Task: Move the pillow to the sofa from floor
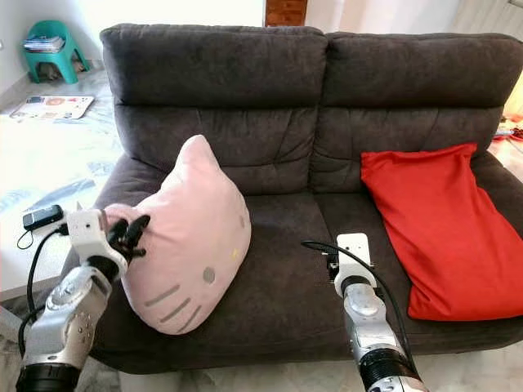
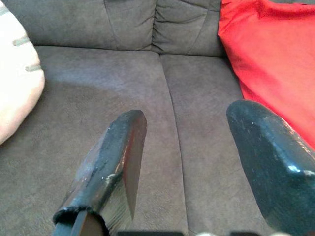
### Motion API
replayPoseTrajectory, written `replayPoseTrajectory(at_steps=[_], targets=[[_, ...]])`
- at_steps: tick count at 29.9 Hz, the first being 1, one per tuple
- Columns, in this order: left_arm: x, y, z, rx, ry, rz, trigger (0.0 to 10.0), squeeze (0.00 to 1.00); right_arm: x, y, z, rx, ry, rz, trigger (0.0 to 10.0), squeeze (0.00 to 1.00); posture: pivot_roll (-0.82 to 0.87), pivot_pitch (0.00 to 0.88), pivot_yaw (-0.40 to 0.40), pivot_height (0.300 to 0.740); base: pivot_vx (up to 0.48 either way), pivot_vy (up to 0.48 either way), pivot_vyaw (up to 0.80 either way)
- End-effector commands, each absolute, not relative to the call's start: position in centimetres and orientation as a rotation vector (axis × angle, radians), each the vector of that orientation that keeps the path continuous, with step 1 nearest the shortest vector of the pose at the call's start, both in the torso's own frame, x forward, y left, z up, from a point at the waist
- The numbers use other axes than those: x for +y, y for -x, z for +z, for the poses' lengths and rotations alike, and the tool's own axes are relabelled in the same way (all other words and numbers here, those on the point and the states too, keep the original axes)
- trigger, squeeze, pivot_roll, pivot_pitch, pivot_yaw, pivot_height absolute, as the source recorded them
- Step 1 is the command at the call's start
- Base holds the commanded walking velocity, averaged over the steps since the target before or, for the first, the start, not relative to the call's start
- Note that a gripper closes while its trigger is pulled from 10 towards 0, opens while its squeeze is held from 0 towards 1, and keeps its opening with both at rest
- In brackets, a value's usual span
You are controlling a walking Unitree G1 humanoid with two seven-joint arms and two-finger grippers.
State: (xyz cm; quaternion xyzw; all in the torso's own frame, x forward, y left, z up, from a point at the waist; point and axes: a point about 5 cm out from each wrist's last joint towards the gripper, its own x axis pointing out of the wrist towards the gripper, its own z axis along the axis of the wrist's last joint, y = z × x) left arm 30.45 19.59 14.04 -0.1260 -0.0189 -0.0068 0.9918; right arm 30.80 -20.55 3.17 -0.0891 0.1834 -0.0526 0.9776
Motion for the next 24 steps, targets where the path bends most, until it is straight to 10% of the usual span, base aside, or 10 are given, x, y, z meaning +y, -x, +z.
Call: replayPoseTrajectory(at_steps=[1,5,6,7,24], targets=[[19.4,-30.6,15.0,-0.064,0.278,-0.008,10.0,1.00,-20.7,-31.0,3.4,0.364,0.173,-0.110,10.0,0.00,0.04,0.017,-0.043,0.740,0.000,0.000,0.00],[18.7,-30.9,16.4,-0.111,0.300,0.002,10.0,1.00,-20.6,-31.1,3.4,0.364,0.173,-0.108,10.0,0.00,0.04,0.023,-0.042,0.740,0.000,0.000,0.00],[18.5,-31.0,17.0,-0.143,0.314,0.002,10.0,0.65,-20.6,-31.1,3.4,0.365,0.173,-0.108,10.0,0.00,0.04,0.025,-0.042,0.740,0.000,0.000,0.00],[18.5,-31.0,17.3,-0.158,0.307,0.007,10.0,0.00,-20.7,-31.1,3.3,0.367,0.174,-0.108,10.0,0.00,0.04,0.025,-0.042,0.740,0.000,0.000,0.00],[28.2,-26.7,12.2,0.005,-0.394,0.620,10.0,0.00,-21.6,-29.2,1.2,0.418,0.152,-0.188,10.0,0.00,0.05,0.040,-0.024,0.740,0.000,0.000,0.00]])
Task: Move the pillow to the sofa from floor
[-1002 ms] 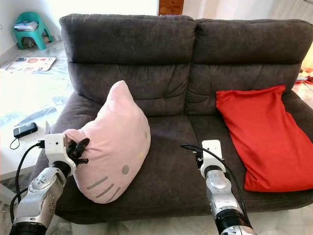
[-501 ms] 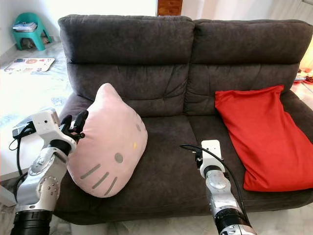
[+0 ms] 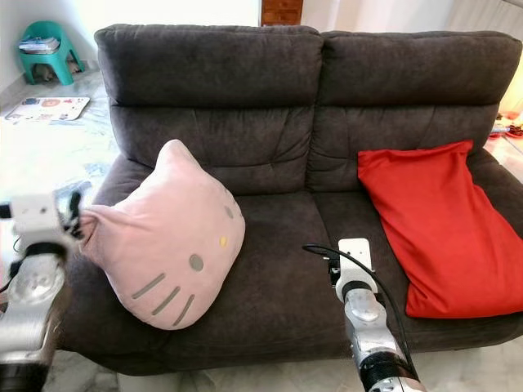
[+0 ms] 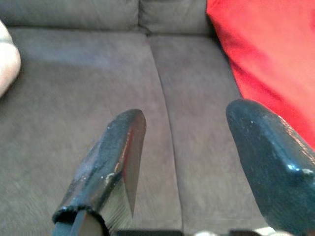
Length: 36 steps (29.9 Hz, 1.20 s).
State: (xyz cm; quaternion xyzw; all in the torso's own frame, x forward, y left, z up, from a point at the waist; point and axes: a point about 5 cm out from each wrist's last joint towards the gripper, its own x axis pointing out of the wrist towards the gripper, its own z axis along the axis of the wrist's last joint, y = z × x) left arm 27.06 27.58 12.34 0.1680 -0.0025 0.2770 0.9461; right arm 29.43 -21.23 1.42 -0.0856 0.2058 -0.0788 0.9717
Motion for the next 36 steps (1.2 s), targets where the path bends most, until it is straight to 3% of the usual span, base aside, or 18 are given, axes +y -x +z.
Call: replayPoseTrajectory(at_steps=[1,3,6,7,9,10,13,19,36], targets=[[28.6,-26.3,11.7,0.027,-0.415,0.648,10.0,0.00,-21.7,-29.0,1.1,0.422,0.146,-0.197,10.0,0.00,0.05,0.041,-0.023,0.740,0.000,0.000,0.00],[30.1,-25.0,9.5,0.138,-0.416,0.742,10.0,0.00,-22.2,-28.5,0.5,0.453,0.146,-0.223,10.0,0.00,0.05,0.042,-0.021,0.740,0.000,0.000,0.00],[30.7,-24.3,6.8,0.286,-0.374,0.740,10.0,0.00,-22.6,-27.9,-0.1,0.490,0.145,-0.252,10.0,0.00,0.05,0.041,-0.021,0.740,0.000,0.000,0.00],[30.0,-24.0,4.1,0.426,-0.329,0.645,10.0,0.00,-23.1,-27.2,-0.8,0.525,0.143,-0.278,10.0,0.00,0.05,0.041,-0.021,0.740,0.000,0.000,0.00],[29.2,-24.0,2.8,0.491,-0.311,0.561,10.0,0.00,-23.2,-26.8,-1.1,0.544,0.142,-0.286,10.0,0.00,0.05,0.038,-0.017,0.740,0.000,0.000,0.00],[27.2,-24.0,0.9,0.554,-0.278,0.403,10.0,0.00,-23.6,-25.8,-2.0,0.589,0.118,-0.308,10.0,0.00,0.05,0.037,-0.017,0.740,0.000,0.000,0.00],[24.3,-24.2,-0.6,0.582,-0.210,0.205,10.0,0.00,-24.0,-24.3,-3.3,0.651,0.047,-0.341,10.0,0.00,0.05,0.034,-0.014,0.740,0.000,0.000,0.00],[21.4,-24.6,-2.6,0.638,-0.169,-0.009,10.0,0.00,-23.0,-22.6,-5.0,0.743,0.016,-0.273,10.0,0.00,0.03,0.025,-0.007,0.740,0.000,0.000,0.00],[21.1,-22.1,-5.7,0.824,-0.145,-0.028,10.0,0.00,-20.7,-17.8,-8.3,0.940,-0.026,-0.171,10.0,0.00,0.00,0.000,0.015,0.740,0.000,0.000,0.00]])
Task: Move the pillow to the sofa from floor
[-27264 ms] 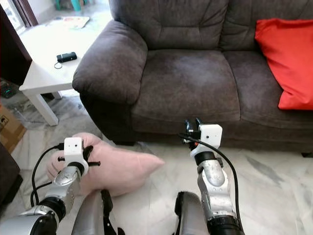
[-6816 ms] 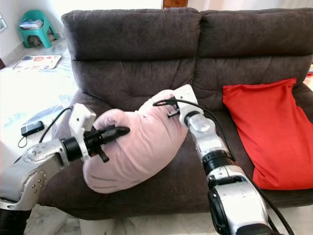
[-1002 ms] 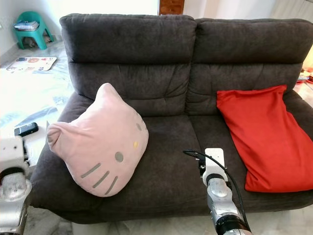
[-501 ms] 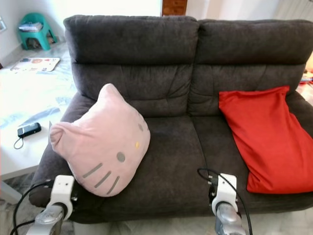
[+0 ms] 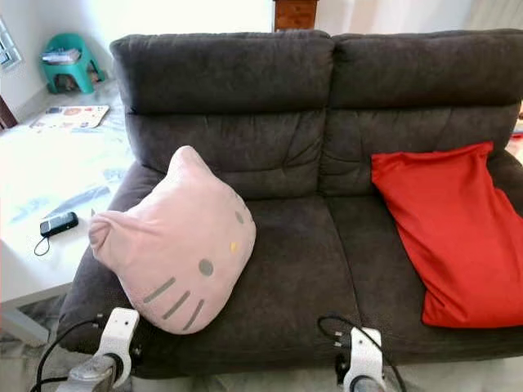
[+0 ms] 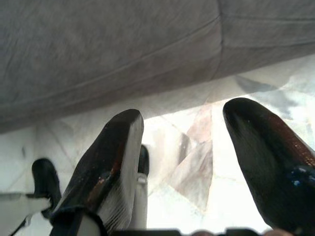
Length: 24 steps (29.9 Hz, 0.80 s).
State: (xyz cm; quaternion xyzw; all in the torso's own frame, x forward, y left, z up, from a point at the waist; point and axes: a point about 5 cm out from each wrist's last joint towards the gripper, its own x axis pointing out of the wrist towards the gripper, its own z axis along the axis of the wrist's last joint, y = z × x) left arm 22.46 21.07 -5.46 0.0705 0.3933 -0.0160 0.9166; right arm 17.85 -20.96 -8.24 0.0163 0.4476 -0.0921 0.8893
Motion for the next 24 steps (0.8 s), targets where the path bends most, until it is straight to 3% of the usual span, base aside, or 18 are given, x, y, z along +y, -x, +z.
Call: replayPoseTrajectory(at_steps=[1,19,24], targets=[[21.1,-22.0,-5.8,0.829,-0.146,-0.029,10.0,0.00,-20.6,-17.7,-8.4,0.942,-0.025,-0.167,10.0,0.00,0.00,0.000,0.015,0.740,0.000,0.000,0.00],[20.4,-19.9,-7.3,0.903,-0.117,-0.006,10.0,0.00,-20.0,-16.6,-8.9,0.955,0.004,-0.103,10.0,0.00,-0.01,0.000,0.017,0.740,0.000,0.000,0.00],[20.3,-19.4,-7.6,0.924,-0.122,-0.012,10.0,0.00,-20.4,-16.2,-9.0,0.954,-0.050,-0.164,10.0,0.00,-0.01,0.000,0.017,0.740,0.000,0.000,0.00]])
